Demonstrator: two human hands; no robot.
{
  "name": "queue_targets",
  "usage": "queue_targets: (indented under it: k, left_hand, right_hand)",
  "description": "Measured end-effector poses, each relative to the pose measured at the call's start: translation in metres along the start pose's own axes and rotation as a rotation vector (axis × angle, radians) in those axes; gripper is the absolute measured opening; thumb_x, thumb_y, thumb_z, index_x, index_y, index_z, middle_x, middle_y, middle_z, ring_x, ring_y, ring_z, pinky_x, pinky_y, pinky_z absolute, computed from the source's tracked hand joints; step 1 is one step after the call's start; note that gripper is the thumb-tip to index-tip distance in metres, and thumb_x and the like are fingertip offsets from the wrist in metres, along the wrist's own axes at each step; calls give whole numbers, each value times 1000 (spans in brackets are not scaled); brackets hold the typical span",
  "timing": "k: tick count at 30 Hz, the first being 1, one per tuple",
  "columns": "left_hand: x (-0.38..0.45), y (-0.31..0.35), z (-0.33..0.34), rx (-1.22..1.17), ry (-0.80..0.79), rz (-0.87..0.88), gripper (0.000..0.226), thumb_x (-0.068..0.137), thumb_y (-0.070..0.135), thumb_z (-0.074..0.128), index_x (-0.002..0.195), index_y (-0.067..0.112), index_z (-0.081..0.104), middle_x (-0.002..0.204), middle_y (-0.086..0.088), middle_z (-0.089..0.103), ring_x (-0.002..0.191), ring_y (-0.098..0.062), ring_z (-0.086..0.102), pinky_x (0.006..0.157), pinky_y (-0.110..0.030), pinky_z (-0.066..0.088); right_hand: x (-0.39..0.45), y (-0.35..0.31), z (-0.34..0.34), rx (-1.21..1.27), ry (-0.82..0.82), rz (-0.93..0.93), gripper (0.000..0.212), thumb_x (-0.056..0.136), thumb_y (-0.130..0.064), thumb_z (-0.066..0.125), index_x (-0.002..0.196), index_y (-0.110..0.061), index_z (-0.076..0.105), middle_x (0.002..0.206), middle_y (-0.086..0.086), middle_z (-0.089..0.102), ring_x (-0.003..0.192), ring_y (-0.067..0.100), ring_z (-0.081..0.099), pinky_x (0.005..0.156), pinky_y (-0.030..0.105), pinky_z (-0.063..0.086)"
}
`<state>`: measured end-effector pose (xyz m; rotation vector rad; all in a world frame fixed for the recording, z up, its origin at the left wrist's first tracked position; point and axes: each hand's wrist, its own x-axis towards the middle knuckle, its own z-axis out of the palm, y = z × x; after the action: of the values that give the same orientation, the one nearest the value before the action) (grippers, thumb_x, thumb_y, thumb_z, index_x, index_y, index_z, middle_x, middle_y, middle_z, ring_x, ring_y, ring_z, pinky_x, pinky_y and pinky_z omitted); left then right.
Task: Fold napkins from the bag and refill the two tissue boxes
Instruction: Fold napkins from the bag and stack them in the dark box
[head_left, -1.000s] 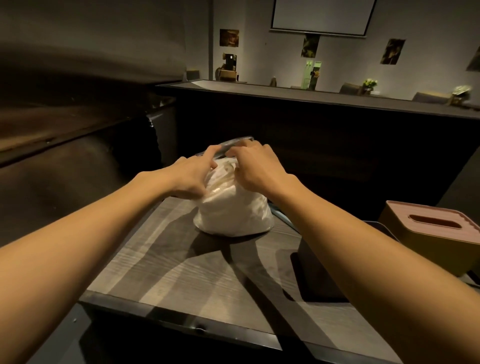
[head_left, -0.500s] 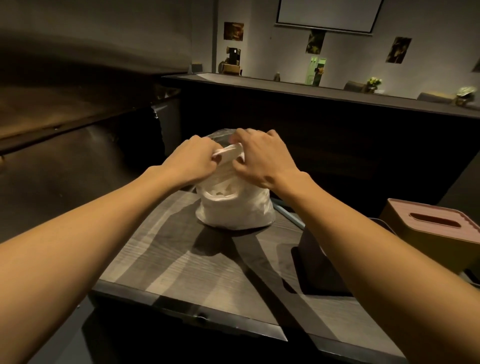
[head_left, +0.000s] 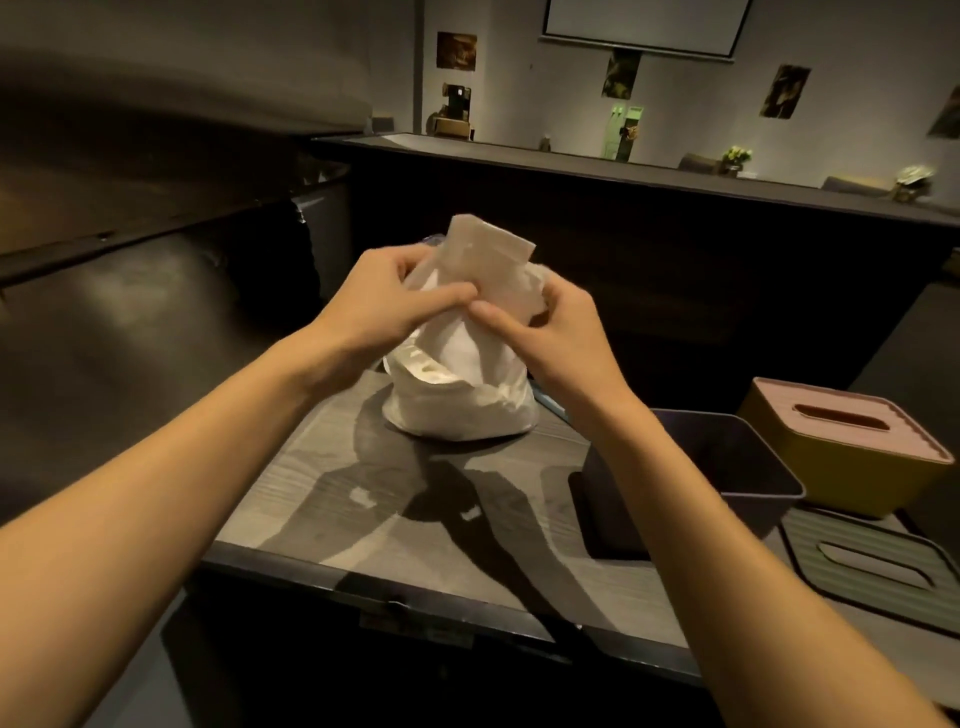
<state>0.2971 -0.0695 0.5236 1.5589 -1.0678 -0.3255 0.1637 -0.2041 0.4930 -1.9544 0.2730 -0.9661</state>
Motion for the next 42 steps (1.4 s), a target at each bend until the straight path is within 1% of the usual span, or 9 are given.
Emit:
queue_targets:
  k: [3,7,11,13,21,25,29,34,42]
  left_hand:
    - [-32,-22,18,-110,-31,-148,26,93,26,75,114,12,74,107,-12,77,99,-29,75,94,-54,58]
    - [-77,-52,50,-480,20,-301,54,90,25,76,141,19,58,121,-6,75,108,-23,74,93,-42,60]
    - [-110,-64,82,-890,141,-470,34,95,23,66,126,12,68,117,-10,76,113,-24,72,97,-40,54]
    - [-115,-70,94,-985,122,-541,30,96,25,63,123,12,69,117,-12,76,111,-25,73,101,-45,52]
    - [-97,-96,94,-896,191,-515,34,103,32,55,125,11,69,119,-12,75,109,-23,73,88,-39,59]
    - [-97,-102,91,-916,76,-496,40,105,28,50,137,6,61,132,-15,69,125,-27,65,105,-43,50]
    - [-96,-109,91,-936,172,-501,36,108,22,46,132,2,63,129,-17,70,126,-29,64,112,-47,45]
    - [-96,-104,93,-881,247,-409,30,109,23,44,124,9,67,120,-11,76,115,-22,71,98,-38,52]
    - [-100,-100,96,-731,169,-375,31,108,24,47,114,8,73,113,-11,78,111,-22,73,83,-28,60]
  right_hand:
    - [-43,10,-2,241,-46,182,38,98,-24,71,134,-15,64,121,1,74,110,15,72,90,34,62]
    - [-89,31,6,461,-5,399,26,99,-24,69,125,-26,66,114,-11,77,107,10,74,86,28,61]
    - [-117,54,20,547,60,553,38,97,-28,71,134,-22,64,121,-3,76,112,19,73,97,43,59]
    - [-123,62,24,481,87,530,36,98,-23,71,132,-17,65,119,-1,77,111,18,73,92,37,61]
    - [-126,75,31,184,169,370,17,96,-14,71,108,-24,76,100,-7,79,98,9,73,86,35,61]
    - [-125,77,28,150,229,326,22,97,-14,70,100,-36,74,97,-12,77,95,7,72,83,41,61]
    - [-126,74,28,177,271,298,26,98,-10,67,97,-36,73,95,-10,76,93,9,71,81,39,59]
    - [-127,69,25,259,328,264,25,102,-10,63,106,-34,69,100,-12,75,97,9,71,80,28,59]
    - [-134,69,27,232,268,295,21,98,-16,70,117,-26,71,109,-10,76,106,10,72,89,35,60]
